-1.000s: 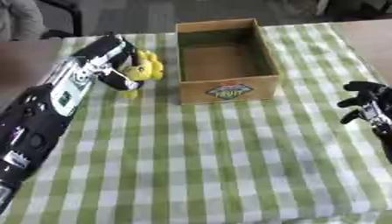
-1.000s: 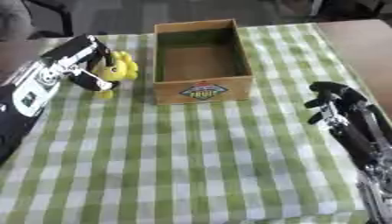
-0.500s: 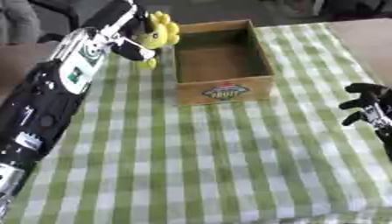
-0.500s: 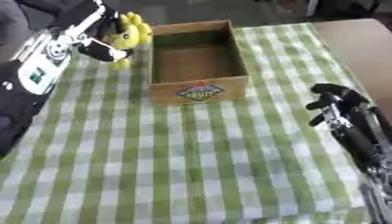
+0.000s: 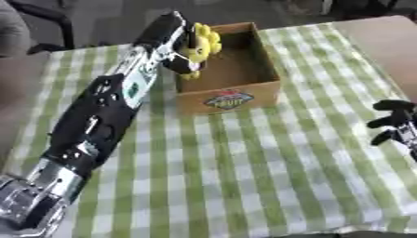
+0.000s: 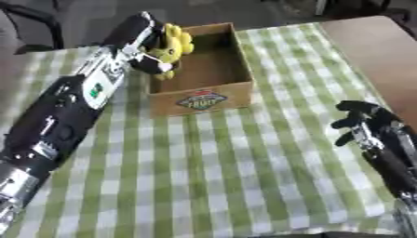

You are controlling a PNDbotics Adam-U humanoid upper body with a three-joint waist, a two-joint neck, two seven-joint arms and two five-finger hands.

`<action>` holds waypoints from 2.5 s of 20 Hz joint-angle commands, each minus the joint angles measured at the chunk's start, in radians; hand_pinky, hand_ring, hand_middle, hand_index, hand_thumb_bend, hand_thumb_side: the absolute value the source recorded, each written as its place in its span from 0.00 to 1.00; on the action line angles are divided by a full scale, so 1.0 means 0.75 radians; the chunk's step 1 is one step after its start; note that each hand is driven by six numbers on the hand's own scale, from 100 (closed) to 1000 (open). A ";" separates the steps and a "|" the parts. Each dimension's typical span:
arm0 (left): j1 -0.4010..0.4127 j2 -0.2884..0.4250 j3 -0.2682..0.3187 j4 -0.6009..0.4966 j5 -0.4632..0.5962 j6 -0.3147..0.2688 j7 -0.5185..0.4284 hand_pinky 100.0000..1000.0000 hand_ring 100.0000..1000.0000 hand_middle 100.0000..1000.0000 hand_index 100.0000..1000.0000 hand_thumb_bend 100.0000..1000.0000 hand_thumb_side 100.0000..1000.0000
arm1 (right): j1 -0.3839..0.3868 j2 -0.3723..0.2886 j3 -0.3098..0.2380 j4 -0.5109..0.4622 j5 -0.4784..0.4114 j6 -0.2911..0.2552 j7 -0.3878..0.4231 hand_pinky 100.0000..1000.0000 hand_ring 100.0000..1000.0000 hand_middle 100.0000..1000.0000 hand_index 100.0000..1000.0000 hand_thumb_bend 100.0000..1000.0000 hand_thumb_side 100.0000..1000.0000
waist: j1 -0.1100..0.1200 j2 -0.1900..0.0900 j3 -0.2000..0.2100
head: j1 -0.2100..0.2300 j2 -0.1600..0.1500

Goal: Pick up objects on the table and place them in the box.

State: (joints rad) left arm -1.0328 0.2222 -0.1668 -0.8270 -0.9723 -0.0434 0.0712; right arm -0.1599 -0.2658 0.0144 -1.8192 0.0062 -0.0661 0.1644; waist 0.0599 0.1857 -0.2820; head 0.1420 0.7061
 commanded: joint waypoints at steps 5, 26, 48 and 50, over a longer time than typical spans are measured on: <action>-0.014 -0.007 0.032 0.032 -0.081 -0.040 0.093 0.60 0.58 0.58 0.73 0.69 0.18 | -0.011 0.000 -0.006 -0.017 -0.004 0.001 0.002 0.40 0.60 0.71 0.76 0.00 0.60 | 0.000 -0.011 -0.007 | 0.007 -0.022; 0.700 0.300 0.034 -1.192 1.353 0.100 0.271 0.49 0.48 0.44 0.62 0.15 0.43 | 0.020 0.001 -0.070 -0.017 0.000 0.003 -0.060 0.40 0.60 0.71 0.76 0.00 0.59 | -0.030 -0.036 0.222 | -0.124 0.001; 1.190 0.065 0.169 -1.251 1.437 -0.045 0.486 0.47 0.47 0.43 0.60 0.14 0.56 | 0.034 0.002 -0.086 -0.016 0.005 0.001 -0.080 0.41 0.61 0.72 0.76 0.00 0.58 | -0.056 -0.036 0.315 | -0.120 0.024; 1.191 0.066 0.169 -1.254 1.436 -0.046 0.482 0.47 0.47 0.43 0.60 0.13 0.56 | 0.032 0.002 -0.086 -0.017 0.006 0.000 -0.079 0.41 0.60 0.72 0.76 0.00 0.58 | -0.055 -0.035 0.315 | -0.121 0.023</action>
State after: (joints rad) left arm -0.1328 0.2632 -0.0455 -1.7432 0.1086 -0.0708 0.4326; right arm -0.1305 -0.2514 -0.0487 -1.8186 0.0075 -0.0641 0.1034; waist 0.0190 0.1720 -0.0444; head 0.0499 0.7203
